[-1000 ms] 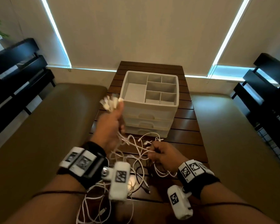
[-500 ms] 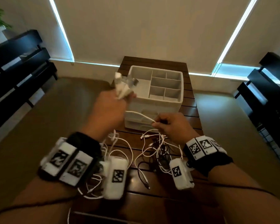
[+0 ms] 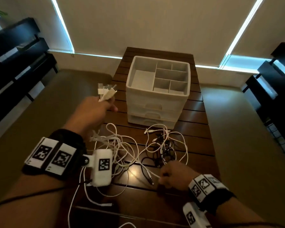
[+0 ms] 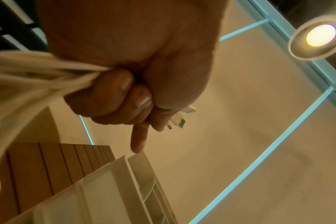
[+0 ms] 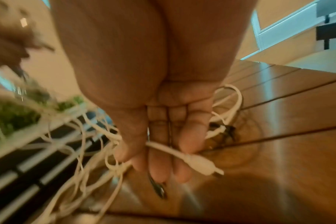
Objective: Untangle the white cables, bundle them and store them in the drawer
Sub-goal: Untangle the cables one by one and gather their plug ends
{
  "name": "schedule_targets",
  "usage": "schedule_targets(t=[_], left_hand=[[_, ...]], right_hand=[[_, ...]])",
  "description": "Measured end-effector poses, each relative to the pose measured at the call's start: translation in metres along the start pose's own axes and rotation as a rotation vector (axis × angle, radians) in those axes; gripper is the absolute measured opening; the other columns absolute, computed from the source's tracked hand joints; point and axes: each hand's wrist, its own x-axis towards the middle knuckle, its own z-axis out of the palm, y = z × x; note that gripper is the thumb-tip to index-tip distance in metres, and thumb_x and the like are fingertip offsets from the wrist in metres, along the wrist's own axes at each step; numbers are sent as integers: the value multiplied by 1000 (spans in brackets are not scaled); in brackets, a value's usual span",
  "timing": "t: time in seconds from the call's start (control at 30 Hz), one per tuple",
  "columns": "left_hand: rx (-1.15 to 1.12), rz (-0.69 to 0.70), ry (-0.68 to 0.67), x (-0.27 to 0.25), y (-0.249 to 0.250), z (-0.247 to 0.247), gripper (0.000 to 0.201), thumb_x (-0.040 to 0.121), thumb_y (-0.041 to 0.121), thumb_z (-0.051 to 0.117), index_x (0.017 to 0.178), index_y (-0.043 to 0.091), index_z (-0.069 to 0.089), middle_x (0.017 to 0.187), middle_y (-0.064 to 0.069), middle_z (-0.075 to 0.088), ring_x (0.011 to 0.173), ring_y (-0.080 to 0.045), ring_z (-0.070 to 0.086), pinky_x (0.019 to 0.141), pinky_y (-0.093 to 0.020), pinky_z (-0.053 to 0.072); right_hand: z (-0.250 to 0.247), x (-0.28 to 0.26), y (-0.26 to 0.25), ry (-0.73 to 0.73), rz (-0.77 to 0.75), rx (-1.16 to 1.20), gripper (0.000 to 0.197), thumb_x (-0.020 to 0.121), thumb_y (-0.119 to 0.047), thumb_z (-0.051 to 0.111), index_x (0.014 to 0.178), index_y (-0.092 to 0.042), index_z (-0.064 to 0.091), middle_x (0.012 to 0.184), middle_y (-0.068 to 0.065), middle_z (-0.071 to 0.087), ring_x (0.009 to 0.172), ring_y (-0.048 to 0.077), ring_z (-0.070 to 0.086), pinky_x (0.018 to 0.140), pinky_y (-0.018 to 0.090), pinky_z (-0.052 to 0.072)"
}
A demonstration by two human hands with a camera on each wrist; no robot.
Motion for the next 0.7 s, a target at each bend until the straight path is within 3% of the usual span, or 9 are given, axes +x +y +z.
schedule_targets(t=[0.07,0.13,0.27,0.37,0.47,0.57,0.7], left_hand=[[-49,-76,-61,4,-4,-6,38,94,40,56,78,9,70,49,3,36,44,-13,30,43,-22,23],[-85,-155,-150,6,-10,-7,41,95,42,55,85,5,69,54,1,34,44,-12,28,41,-21,21],[-93,-272,-323,7,-25,-3,44,94,45,53,83,4,65,47,4,35,36,-8,28,37,-16,21],[-111,-339,-398,9,-29,-6,45,94,46,52,82,4,64,50,3,33,36,-7,25,34,-15,19],[-142,-352,-429,12,-27,-13,46,94,45,50,83,3,62,55,1,30,37,-7,22,36,-15,16],[-145,-336,-440,14,-24,-16,47,93,47,49,84,2,62,55,0,29,35,-7,22,35,-14,16],[-124,-328,-452,14,-22,-13,48,93,48,48,86,2,61,54,1,29,36,-7,22,36,-16,16]], right_hand=[[14,10,3,-133,25,-206,22,88,-27,61,84,-6,66,81,6,61,82,21,61,67,24,40],[11,19,-2,-178,13,-273,17,87,-20,59,90,-4,65,87,8,61,86,24,60,68,25,41],[-35,30,-23,-124,-29,-10,28,90,-3,50,110,-13,68,103,-4,67,89,8,61,68,14,46],[-71,36,-23,-54,116,238,25,88,4,51,100,-8,70,96,6,73,80,16,71,68,27,59],[-71,40,-14,-98,188,67,18,88,-3,56,95,-8,72,95,8,73,85,21,72,71,28,59],[-46,47,1,-28,79,-222,23,91,-10,53,107,-6,70,111,7,69,102,21,64,87,24,50],[-14,56,19,165,101,-168,18,90,-19,58,103,-20,70,104,-4,67,100,14,62,81,22,47]])
